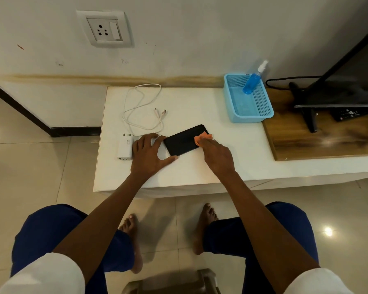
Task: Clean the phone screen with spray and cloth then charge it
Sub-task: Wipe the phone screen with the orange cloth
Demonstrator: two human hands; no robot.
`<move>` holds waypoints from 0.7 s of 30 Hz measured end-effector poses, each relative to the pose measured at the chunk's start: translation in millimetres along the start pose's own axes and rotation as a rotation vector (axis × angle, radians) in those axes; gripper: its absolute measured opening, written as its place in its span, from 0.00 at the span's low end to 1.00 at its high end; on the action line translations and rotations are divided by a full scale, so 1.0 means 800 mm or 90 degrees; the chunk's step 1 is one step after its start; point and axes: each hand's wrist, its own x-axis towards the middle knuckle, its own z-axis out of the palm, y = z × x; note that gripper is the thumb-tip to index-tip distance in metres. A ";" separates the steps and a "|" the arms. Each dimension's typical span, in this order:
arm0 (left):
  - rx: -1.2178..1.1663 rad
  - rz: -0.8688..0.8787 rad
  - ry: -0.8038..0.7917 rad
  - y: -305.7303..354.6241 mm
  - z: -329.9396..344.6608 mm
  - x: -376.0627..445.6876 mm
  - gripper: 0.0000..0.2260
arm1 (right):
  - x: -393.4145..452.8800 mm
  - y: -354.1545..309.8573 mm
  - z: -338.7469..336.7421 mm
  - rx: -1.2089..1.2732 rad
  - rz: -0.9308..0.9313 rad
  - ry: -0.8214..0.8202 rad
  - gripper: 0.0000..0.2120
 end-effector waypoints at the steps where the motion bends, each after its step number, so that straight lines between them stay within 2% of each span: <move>1: 0.000 0.001 -0.001 0.000 -0.001 0.000 0.35 | -0.003 -0.005 0.003 -0.008 0.011 -0.022 0.20; 7: -0.007 0.004 -0.017 0.000 -0.003 0.000 0.36 | -0.018 -0.048 0.015 0.001 -0.062 -0.001 0.19; 12: -0.004 0.008 -0.017 0.001 -0.005 0.000 0.36 | -0.015 -0.055 0.010 -0.020 -0.128 -0.081 0.20; 15: 0.004 0.001 -0.021 0.001 -0.005 -0.001 0.36 | -0.006 -0.038 -0.019 0.001 -0.115 -0.080 0.18; 18: 0.010 0.000 -0.016 0.005 -0.004 -0.002 0.36 | 0.003 -0.013 -0.046 -0.084 -0.108 -0.091 0.18; 21: 0.027 -0.001 -0.003 0.009 -0.005 -0.004 0.36 | -0.005 0.006 -0.063 0.025 -0.049 -0.010 0.15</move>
